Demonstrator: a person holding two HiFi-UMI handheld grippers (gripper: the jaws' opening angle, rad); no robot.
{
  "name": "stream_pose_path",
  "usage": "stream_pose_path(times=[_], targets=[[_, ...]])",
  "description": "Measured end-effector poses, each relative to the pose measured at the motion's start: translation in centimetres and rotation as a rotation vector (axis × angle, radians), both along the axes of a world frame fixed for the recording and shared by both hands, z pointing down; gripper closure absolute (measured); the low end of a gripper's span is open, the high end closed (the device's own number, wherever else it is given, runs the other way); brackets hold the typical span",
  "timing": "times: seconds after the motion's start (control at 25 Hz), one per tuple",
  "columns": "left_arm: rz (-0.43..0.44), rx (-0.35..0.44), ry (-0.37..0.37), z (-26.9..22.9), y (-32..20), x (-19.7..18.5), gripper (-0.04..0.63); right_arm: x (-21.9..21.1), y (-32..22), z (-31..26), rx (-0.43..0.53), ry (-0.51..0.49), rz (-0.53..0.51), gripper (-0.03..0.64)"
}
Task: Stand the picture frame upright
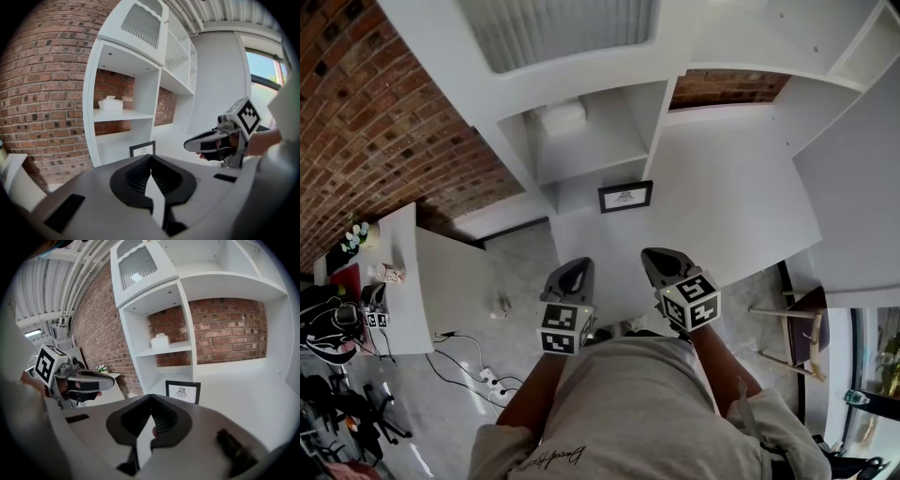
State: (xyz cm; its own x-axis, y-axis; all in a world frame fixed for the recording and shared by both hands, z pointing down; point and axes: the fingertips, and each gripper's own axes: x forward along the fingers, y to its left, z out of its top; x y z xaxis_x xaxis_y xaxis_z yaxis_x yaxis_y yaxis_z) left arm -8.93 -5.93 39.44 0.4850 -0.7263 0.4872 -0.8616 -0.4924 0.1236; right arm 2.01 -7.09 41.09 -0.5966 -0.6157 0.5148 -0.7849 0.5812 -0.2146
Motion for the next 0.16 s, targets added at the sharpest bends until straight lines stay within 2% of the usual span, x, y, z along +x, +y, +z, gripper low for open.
stream_pose_path(times=[0.16], targets=[[-0.006, -0.004, 0.005, 0.12, -0.35, -0.13, 0.580, 0.14, -0.46, -0.03, 0.002, -0.002, 0.007, 0.589]])
